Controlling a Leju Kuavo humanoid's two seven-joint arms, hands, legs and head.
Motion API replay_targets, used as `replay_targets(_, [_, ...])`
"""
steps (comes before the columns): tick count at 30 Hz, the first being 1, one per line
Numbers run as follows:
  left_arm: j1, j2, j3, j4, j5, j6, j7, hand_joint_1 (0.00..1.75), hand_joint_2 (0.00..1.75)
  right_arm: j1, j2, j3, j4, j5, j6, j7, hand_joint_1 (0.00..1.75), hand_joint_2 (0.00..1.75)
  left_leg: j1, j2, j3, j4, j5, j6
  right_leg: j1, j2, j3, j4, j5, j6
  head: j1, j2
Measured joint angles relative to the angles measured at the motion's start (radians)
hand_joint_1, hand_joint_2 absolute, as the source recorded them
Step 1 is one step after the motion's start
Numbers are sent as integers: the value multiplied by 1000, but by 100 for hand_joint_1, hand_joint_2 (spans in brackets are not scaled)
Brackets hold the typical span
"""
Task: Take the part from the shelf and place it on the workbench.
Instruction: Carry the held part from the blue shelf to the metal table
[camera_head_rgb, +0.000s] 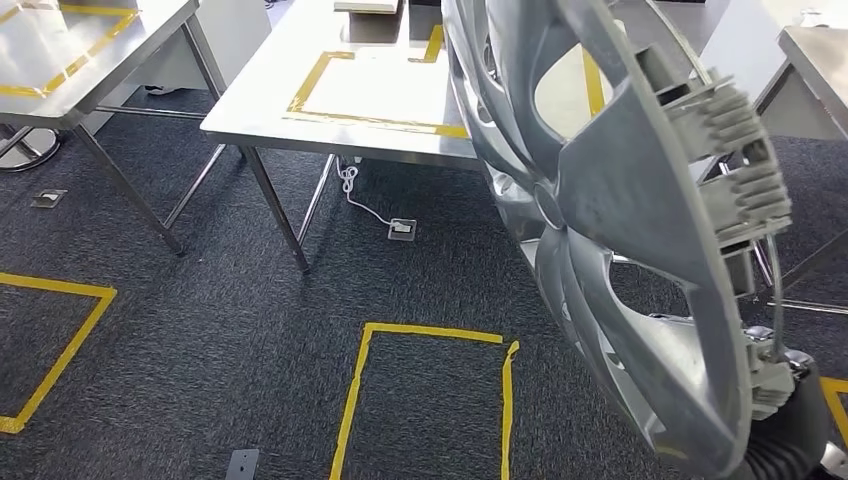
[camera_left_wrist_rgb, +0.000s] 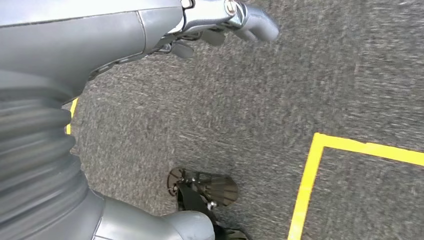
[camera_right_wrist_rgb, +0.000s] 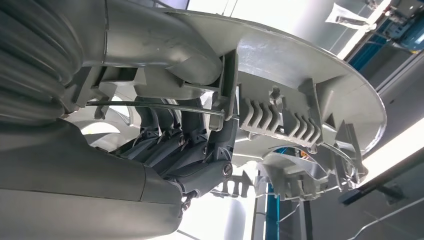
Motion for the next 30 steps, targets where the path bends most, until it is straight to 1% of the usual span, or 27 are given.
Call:
replay_targets(1, [0,1,0,0,0,0,0,0,175,1,0,0,0,0,0,-1,175,175,3,0,-41,53,-22,-4,-1,2,5,0,-7,0,0,0])
replay_targets(2, [2,1,0,0,0,0,0,0,175,2,0,0,1,0,0,-2,175,175,6,0,-71,82,-28,-9,-3,4,12,1,-13,2,0,0])
replay_targets(3, [3,2,0,0,-1,0,0,0,175,3,0,0,1,0,0,-2,175,175,8,0,-85,78,-12,-12,-5,6,21,1,-21,5,0,0])
replay_targets(4, [4,3,0,0,-1,0,0,0,175,4,0,0,1,0,0,-2,175,175,11,0,-81,39,27,-16,-8,8,33,2,-30,10,0,0])
replay_targets(5, [4,4,0,0,-1,0,0,0,175,5,0,0,1,0,0,-2,175,175,14,0,-63,-27,80,-19,-11,10,44,3,-39,15,0,0])
replay_targets(6, [5,4,0,1,-1,0,1,0,175,5,0,0,1,-1,0,-3,175,175,15,0,-45,-90,118,-22,-13,10,54,5,-49,21,-1,0])
replay_targets(7, [4,4,0,1,-1,0,2,0,175,5,0,0,1,-1,0,-4,175,175,15,0,-31,-140,138,-19,-13,11,59,8,-58,28,-2,0])
replay_targets(8, [5,4,0,2,0,0,4,0,175,5,0,0,1,-2,1,-5,175,175,15,0,-23,-167,146,-13,-12,12,60,9,-65,35,-4,0])
replay_targets(9, [5,4,0,3,0,0,6,0,175,5,0,0,1,-3,1,-6,175,175,13,0,-21,-174,139,-5,-10,13,62,11,-68,41,-5,0])
replay_targets(10, [6,4,1,3,0,0,7,0,175,6,0,-1,1,-4,1,-7,175,175,13,0,-18,-177,137,6,-9,13,62,11,-71,46,-6,0])
replay_targets(11, [7,4,1,3,0,1,8,0,175,6,-1,-1,2,-4,2,-7,175,175,14,-1,-12,-178,138,13,-9,12,62,17,-71,50,-6,0])
replay_targets(12, [8,4,2,2,0,2,9,0,175,6,-2,-1,1,-5,3,-8,175,175,15,-1,-6,-180,135,19,-10,11,56,36,-73,53,-6,0])
replay_targets(13, [7,3,2,2,0,2,9,0,175,5,-2,-1,2,-6,4,-8,175,175,16,-2,1,-181,132,25,-11,9,36,72,-82,57,-5,0])
replay_targets(14, [6,3,3,2,0,3,9,0,175,5,-3,-1,2,-6,4,-8,175,175,16,-2,7,-183,127,30,-11,6,2,129,-99,61,-5,0])
replay_targets(16, [5,3,4,2,0,3,9,0,175,6,-5,-1,2,-7,5,-8,175,175,13,-2,17,-184,117,35,-11,4,-88,260,-147,66,-4,0])
replay_targets(17, [6,3,5,2,0,3,9,0,175,6,-5,-1,3,-8,5,-9,175,175,11,-2,22,-184,111,36,-11,4,-124,301,-158,66,-4,0])
replay_targets(18, [7,3,6,2,0,3,9,0,175,7,-5,-1,4,-9,6,-9,175,175,9,-2,29,-184,105,36,-10,4,-144,308,-148,62,-4,0])
replay_targets(19, [7,3,7,2,0,3,9,0,175,7,-5,-1,5,-9,6,-9,175,175,6,-2,39,-184,98,37,-8,4,-145,278,-115,57,-4,0])
replay_targets(21, [7,1,9,2,0,4,9,0,175,8,-5,-1,6,-9,7,-9,175,175,2,-2,57,-185,84,37,2,1,-105,145,-19,36,-5,0])
replay_targets(22, [7,0,10,2,0,4,9,0,175,7,-5,-1,6,-9,7,-9,175,175,1,-2,64,-186,78,35,8,-2,-85,86,1,26,-5,0])
replay_targets(23, [7,-1,11,2,0,4,9,0,175,7,-5,-1,6,-8,7,-9,175,175,2,-2,68,-189,74,31,15,-4,-70,48,8,18,-5,0])
replay_targets(24, [7,-3,12,2,0,4,9,0,175,8,-5,-1,6,-8,7,-10,175,175,2,-1,72,-189,73,25,19,-5,-63,28,3,12,-5,0])
replay_targets(25, [7,-3,13,2,0,5,9,0,175,8,-5,-1,6,-8,7,-10,175,175,2,0,79,-188,75,17,20,-4,-57,21,-3,8,-5,0])
replay_targets(27, [7,-4,14,2,0,5,8,0,175,9,-5,-1,6,-7,7,-11,175,175,1,1,87,-171,74,6,15,-2,-31,5,12,2,-6,0])
replay_targets(28, [6,-5,14,2,-1,5,7,0,175,9,-5,-1,6,-6,7,-12,175,175,1,1,77,-144,67,1,11,-3,-17,1,14,-1,-8,0])
replay_targets(29, [4,-5,14,1,-2,5,6,0,175,9,-5,-1,6,-6,7,-12,175,175,2,1,54,-100,51,-2,7,-4,-5,-2,13,-3,-10,0])
replay_targets(30, [3,-4,14,1,-3,5,5,0,175,9,-5,-1,6,-5,6,-12,175,175,3,0,20,-42,28,-6,5,-5,0,-4,10,-5,-12,0])
